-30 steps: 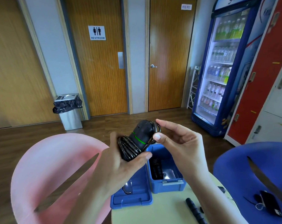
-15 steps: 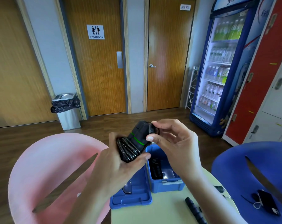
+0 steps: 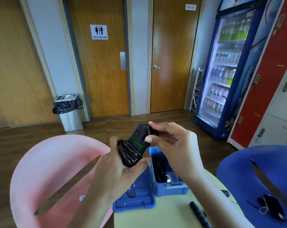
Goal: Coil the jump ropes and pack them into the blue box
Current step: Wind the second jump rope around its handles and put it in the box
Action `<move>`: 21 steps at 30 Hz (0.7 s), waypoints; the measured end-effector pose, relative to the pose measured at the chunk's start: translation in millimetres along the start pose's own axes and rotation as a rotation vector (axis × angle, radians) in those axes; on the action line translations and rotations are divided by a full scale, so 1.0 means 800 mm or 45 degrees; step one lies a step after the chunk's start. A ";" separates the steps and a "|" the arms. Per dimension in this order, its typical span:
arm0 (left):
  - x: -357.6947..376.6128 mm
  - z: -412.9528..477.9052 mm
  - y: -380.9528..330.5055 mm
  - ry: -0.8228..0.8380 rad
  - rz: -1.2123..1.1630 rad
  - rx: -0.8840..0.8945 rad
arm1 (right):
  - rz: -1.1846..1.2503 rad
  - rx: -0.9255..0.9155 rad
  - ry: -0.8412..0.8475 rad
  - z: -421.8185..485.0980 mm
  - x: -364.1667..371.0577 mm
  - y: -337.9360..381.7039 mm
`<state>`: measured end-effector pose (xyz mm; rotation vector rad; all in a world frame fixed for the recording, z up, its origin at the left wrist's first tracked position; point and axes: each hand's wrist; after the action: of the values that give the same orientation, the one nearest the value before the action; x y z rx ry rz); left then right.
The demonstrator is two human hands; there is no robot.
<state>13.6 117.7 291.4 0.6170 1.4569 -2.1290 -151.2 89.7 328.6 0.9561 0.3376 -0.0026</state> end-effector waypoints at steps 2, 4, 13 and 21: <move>-0.001 0.000 0.002 0.004 0.027 -0.015 | -0.063 0.008 0.058 0.004 -0.001 -0.002; -0.001 0.000 0.003 0.009 0.007 -0.013 | -0.081 -0.016 0.109 0.006 -0.001 -0.004; 0.000 0.006 0.008 0.066 -0.017 -0.017 | -0.236 -0.019 0.344 0.024 -0.017 -0.005; -0.002 0.009 0.005 0.127 0.121 -0.049 | -0.245 0.061 0.558 0.035 -0.033 -0.004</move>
<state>16.3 109.7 291.8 0.7725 1.4865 -2.0187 -168.8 61.8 348.4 0.9651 0.8361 0.0235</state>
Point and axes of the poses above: each hand's wrist, its own z-axis towards the middle knuckle, its own x-axis out of the palm, y = z × x, and after that the axes turned 14 degrees about y, right-handed
